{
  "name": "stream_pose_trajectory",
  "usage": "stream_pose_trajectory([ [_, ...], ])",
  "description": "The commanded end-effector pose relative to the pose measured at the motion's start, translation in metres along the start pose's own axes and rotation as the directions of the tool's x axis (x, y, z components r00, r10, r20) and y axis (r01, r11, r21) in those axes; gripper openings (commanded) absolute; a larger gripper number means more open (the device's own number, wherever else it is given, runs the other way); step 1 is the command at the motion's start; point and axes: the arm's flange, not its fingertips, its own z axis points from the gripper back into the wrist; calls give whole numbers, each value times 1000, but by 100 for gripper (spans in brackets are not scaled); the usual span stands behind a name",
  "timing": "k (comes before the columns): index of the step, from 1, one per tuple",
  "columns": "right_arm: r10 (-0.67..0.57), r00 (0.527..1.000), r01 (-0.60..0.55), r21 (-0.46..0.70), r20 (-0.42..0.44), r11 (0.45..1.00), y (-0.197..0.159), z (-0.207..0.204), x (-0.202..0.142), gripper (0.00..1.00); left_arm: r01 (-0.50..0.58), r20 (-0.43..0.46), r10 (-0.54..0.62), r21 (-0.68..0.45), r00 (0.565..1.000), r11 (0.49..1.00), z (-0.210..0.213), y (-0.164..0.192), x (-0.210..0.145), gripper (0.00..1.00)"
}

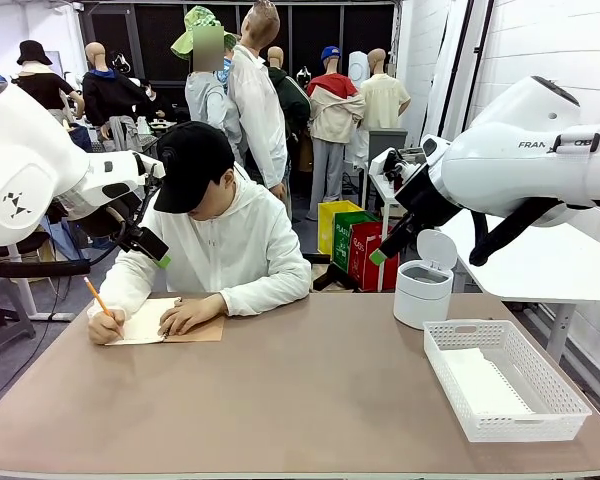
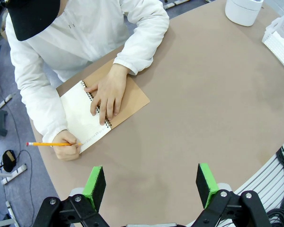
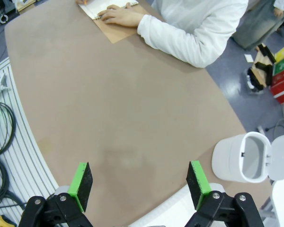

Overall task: Sort the paper based on its condition.
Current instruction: If a person hands you a paper, place it in the Organizing basket , and if it's crumpled, put it in the Trash can.

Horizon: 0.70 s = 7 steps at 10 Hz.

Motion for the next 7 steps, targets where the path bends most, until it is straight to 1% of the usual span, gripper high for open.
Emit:
stream_pose_trajectory([
  [1, 1, 1000, -1, -5, 0, 1000, -1, -1, 0, 100, -4, 5, 4, -3, 1000, 1000, 0, 1, 0, 100],
  [7, 1, 1000, -1, -5, 0, 1000, -1, -1, 0, 100, -4, 5, 4, -3, 1000, 1000, 0, 1, 0, 100],
])
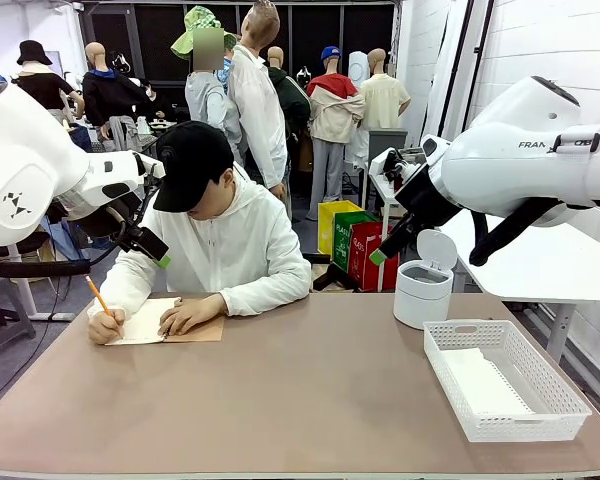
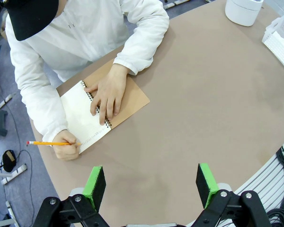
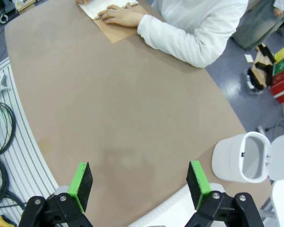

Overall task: Sort the paper based on its condition.
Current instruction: If a person hands you a paper, place it in the Organizing basket , and if it's crumpled, put it in the Trash can.

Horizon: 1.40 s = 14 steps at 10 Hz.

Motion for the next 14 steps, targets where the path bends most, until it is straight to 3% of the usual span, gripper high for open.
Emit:
stream_pose_trajectory([
  [1, 1, 1000, -1, -5, 0, 1000, -1, -1, 0, 100, -4, 5, 4, -3, 1000, 1000, 0, 1, 0, 100],
  [14, 1, 1000, -1, -5, 0, 1000, -1, -1, 0, 100, -4, 5, 4, -3, 1000, 1000, 0, 1, 0, 100],
])
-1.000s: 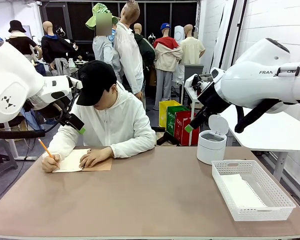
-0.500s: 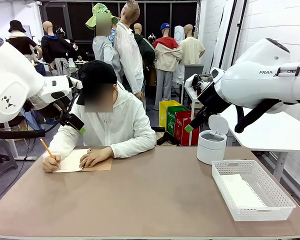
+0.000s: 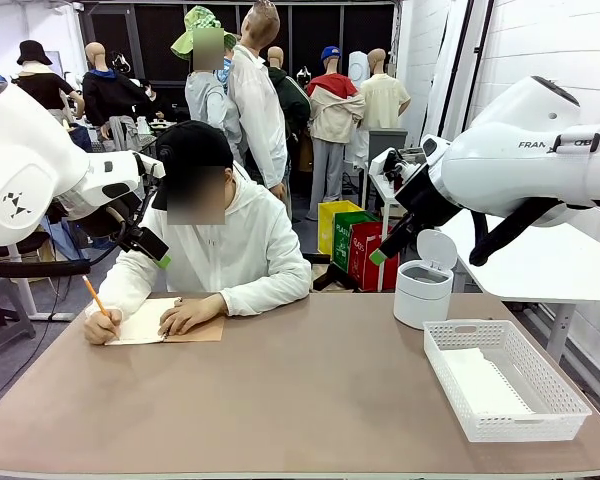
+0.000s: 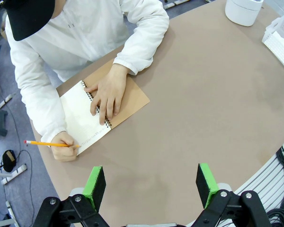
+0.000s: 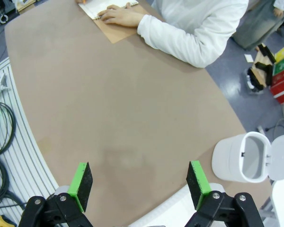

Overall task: Sort the paper based on its condition.
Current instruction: If a person hands you a paper, place it in the Organizing basket , and if it's crumpled, put it in the Trash can.

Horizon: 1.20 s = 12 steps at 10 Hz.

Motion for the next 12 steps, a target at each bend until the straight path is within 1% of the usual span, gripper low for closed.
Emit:
stream_pose_trajectory([
  [1, 1, 1000, -1, -5, 0, 1000, -1, -1, 0, 100, -4, 5, 4, -3, 1000, 1000, 0, 1, 0, 100],
  [12, 1, 1000, -1, -5, 0, 1000, -1, -1, 0, 100, -4, 5, 4, -3, 1000, 1000, 0, 1, 0, 100],
])
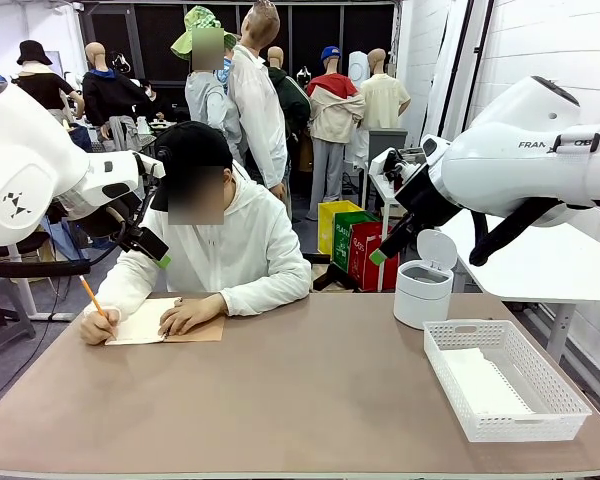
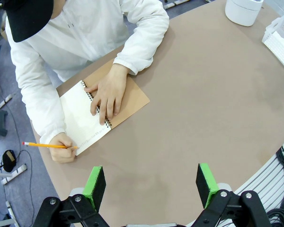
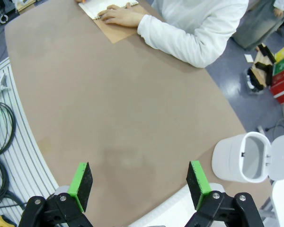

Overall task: Sort the paper based on its condition.
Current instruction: If a person hands you a paper, place it in the Organizing basket , and if it's crumpled, put it in the Trash can.

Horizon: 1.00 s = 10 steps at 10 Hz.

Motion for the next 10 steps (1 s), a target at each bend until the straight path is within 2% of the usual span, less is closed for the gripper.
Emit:
stream_pose_trajectory([
  [1, 1, 1000, -1, -5, 0, 1000, -1, -1, 0, 100, -4, 5, 4, -3, 1000, 1000, 0, 1, 0, 100],
  [10, 1, 1000, -1, -5, 0, 1000, -1, -1, 0, 100, -4, 5, 4, -3, 1000, 1000, 0, 1, 0, 100],
])
